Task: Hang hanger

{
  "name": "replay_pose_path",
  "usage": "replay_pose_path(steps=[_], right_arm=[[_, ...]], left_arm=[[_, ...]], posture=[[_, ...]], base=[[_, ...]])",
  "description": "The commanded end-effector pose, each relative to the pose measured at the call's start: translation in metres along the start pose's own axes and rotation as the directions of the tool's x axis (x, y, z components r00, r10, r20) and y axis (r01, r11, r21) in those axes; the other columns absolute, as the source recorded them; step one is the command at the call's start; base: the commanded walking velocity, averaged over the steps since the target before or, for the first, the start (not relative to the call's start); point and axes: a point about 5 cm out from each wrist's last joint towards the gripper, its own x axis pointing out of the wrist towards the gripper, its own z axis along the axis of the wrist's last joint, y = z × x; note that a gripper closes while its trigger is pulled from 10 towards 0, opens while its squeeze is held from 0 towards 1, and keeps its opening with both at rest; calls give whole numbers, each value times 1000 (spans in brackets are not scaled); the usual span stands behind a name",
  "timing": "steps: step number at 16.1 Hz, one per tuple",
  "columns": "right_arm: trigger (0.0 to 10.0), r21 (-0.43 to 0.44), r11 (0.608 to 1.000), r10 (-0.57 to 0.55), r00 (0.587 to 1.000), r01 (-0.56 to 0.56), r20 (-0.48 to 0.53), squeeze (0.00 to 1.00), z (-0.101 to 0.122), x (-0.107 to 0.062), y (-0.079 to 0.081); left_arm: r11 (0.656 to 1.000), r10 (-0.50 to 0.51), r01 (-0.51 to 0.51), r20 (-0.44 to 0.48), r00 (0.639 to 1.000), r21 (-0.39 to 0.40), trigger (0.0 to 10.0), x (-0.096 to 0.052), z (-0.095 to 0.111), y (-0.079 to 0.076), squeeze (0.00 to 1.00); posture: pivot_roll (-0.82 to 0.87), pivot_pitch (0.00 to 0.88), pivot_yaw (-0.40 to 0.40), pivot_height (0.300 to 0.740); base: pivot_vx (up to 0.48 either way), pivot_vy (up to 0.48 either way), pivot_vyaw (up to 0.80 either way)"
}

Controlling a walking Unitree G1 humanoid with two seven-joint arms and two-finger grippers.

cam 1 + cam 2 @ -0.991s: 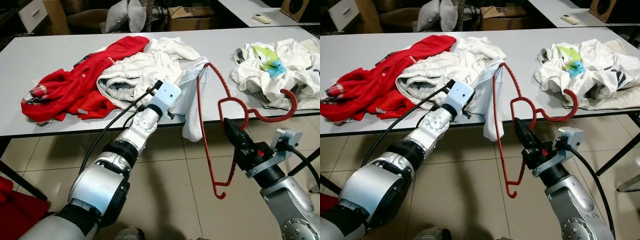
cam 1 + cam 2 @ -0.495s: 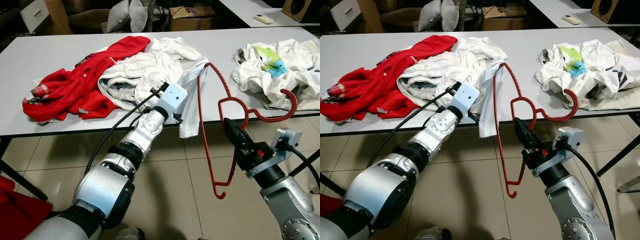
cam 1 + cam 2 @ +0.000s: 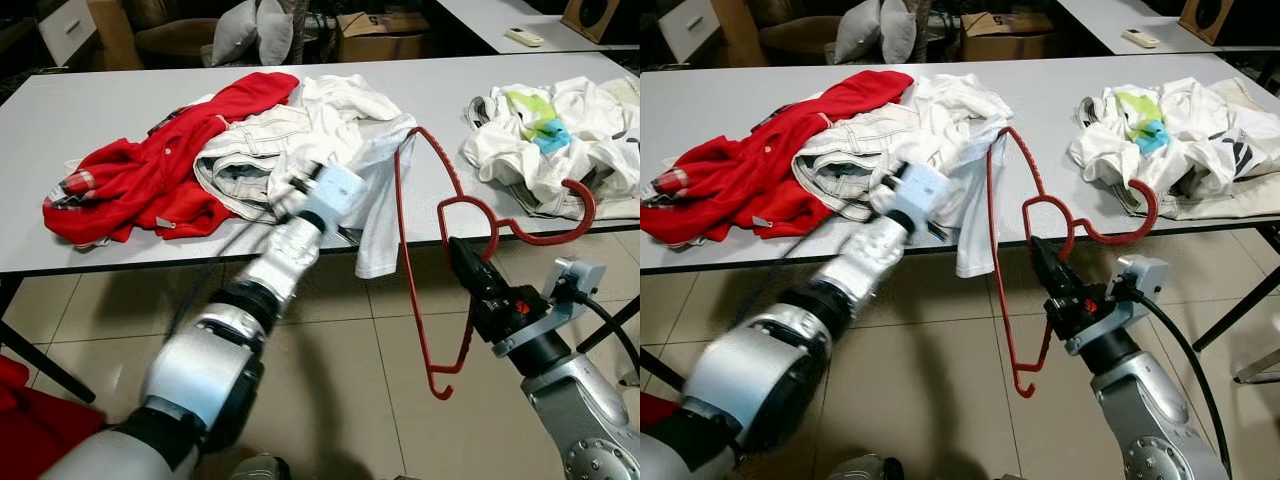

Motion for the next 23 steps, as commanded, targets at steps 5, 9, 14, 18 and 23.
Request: replay_pose_path(steps=[5,9,14,18,23], right_arm=[[10000,-145,988,-71,988,51,-139,0,-11,-8,-12],[10000,-116,986,98,984,-116,-151,0,-14,1,15],[10000,-121,986,95,982,-115,-162,0,-19,13,20],[10000,-105,994,9,986,-26,-168,0,-22,31,13],[10000,-208,976,-18,935,-60,-353,0,-40,31,17]], left_arm=[[990,4,-44,285,958,135,0,6,77,65,0],[972,-144,85,270,952,217,0,7,83,54,0],[954,-229,165,255,939,249,0,5,81,43,0],[931,-264,180,244,933,317,0,-1,80,48,0],[946,-208,137,223,952,294,0,-2,77,57,0]], posture=[[-74,23,89,740],[-60,19,86,740],[-63,22,88,740],[-50,23,73,740],[-40,25,59,740]], base=[[0,0,0],[0,0,0],[0,0,0],[0,0,0],[0,0,0]])
